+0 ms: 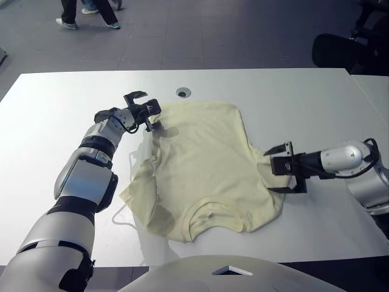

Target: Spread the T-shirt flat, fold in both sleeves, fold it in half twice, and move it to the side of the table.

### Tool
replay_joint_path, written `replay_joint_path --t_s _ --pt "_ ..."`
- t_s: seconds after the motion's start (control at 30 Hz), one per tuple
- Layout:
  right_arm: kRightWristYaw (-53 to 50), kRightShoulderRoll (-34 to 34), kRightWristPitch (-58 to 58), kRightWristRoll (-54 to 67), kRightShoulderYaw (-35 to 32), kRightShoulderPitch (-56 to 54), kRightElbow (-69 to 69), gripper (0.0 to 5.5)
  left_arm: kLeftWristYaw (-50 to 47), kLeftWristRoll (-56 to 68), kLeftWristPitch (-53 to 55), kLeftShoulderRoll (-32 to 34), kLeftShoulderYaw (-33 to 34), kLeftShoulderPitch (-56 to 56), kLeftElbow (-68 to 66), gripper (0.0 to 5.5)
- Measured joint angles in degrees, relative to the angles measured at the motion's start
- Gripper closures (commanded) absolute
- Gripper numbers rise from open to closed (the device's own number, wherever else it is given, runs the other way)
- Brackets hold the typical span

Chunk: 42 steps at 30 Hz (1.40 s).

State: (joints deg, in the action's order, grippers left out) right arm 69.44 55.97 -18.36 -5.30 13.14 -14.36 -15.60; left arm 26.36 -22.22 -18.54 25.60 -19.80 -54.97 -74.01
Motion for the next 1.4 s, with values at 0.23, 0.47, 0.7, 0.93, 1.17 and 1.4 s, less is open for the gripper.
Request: replay_joint_path --t_s 0.23,0.47,0.7,0.93,1.17,1.4 --pt "-4.02 -3.86 -10.76 7.31 -5.61 -3.67 -2.79 0.11 9.72 12.35 0.96 5.58 11.66 1.11 13.94 0.10" --pt "-14.02 -13.29 -16.93 8.60 -6.75 -3.28 -4.10 0.11 10.51 22.62 19.93 9.30 22.64 20.05 47.60 0.10" --pt "-30.14 -36.72 -27.96 12.98 -14.87 4.25 -14.22 0.11 2.27 45.23 49.41 1.08 33.36 46.72 80.56 0.10" --pt "-51.48 -59.95 -42.51 20.16 -24.14 22.00 -31.52 0.11 -11.60 76.97 76.37 -5.36 52.27 74.97 105.92 0.10" --pt "-59.53 -59.71 -44.75 27.28 -25.70 25.82 -35.10 0.11 -11.38 87.62 87.28 2.63 59.00 80.44 103.44 0.10" --pt "-65.46 -59.67 -44.75 34.85 -27.08 26.40 -35.05 0.10 -9.98 89.86 86.82 2.00 56.31 84.56 104.43 0.81"
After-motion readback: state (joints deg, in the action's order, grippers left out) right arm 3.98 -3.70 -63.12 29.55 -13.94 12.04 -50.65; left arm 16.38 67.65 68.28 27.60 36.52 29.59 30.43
